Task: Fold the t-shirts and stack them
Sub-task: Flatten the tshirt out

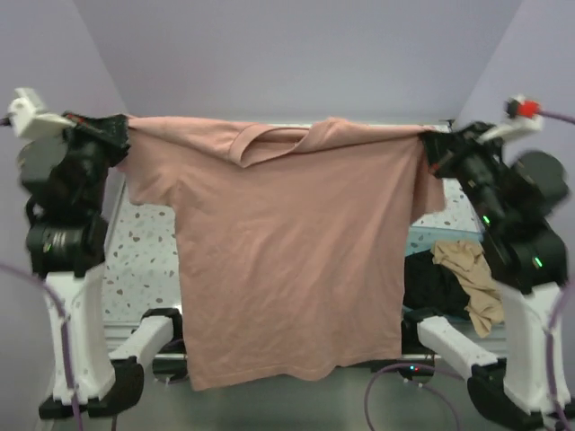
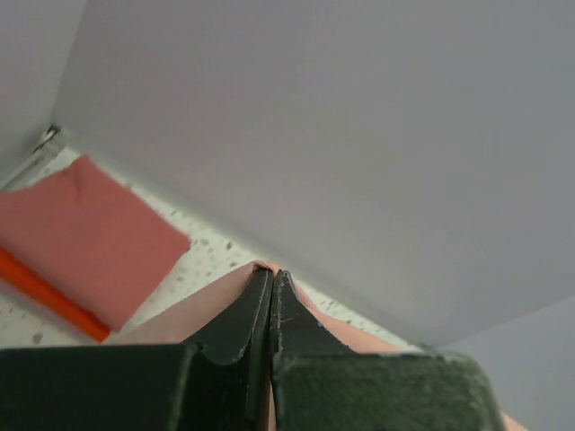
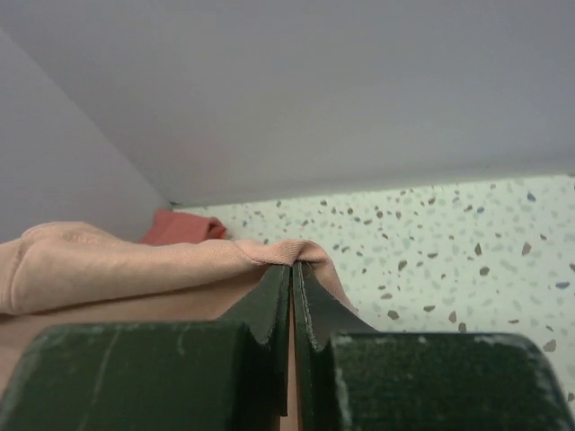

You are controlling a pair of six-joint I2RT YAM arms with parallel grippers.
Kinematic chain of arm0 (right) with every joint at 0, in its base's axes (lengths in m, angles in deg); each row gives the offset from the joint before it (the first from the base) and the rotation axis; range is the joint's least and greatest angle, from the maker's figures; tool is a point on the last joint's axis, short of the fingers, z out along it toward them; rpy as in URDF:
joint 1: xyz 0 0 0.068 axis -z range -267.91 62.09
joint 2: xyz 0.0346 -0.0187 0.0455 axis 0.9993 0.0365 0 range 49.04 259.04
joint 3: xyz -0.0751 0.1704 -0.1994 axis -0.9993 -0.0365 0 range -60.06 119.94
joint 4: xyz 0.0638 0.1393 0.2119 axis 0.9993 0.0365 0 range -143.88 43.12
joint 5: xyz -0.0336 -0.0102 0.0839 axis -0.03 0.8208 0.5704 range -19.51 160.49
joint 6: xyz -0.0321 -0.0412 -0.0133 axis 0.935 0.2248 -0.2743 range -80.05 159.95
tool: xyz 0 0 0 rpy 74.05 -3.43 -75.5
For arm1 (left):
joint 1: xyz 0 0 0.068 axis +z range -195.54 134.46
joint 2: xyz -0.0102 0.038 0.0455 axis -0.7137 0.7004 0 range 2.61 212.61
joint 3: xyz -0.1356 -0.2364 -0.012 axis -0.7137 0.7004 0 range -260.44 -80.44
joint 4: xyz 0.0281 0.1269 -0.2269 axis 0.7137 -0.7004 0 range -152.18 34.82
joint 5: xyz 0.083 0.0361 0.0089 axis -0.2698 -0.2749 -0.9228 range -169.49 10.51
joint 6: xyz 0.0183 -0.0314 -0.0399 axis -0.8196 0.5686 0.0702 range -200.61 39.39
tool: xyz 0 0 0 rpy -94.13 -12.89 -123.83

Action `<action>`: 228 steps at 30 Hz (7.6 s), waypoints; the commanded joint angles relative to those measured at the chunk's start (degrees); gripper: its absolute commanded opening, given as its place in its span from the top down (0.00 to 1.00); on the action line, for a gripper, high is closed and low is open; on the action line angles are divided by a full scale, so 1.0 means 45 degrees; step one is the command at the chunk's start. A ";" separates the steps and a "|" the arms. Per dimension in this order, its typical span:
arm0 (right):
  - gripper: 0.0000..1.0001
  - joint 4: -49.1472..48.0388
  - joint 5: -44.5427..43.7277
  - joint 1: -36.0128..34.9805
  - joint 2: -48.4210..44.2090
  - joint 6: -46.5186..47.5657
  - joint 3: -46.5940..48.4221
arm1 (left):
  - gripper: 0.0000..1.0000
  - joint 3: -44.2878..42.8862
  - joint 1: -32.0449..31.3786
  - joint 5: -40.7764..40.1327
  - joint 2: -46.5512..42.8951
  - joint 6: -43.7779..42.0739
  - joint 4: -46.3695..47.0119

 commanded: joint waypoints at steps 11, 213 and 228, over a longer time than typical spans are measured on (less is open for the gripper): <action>0.20 -0.1013 0.1248 0.0071 1.5128 0.1600 0.5224 | 0.00 0.4475 -0.0062 -0.0965 0.7661 0.0829 0.1827; 0.01 -0.2624 -0.0333 0.3801 0.8236 -0.1503 -0.8534 | 0.34 1.5612 -0.6176 0.0303 0.2658 0.3269 0.2707; 0.02 -0.0963 -0.0959 0.4075 0.8821 -0.2128 -0.8259 | 1.00 1.5066 -0.6176 -0.0049 0.3675 0.2938 0.3605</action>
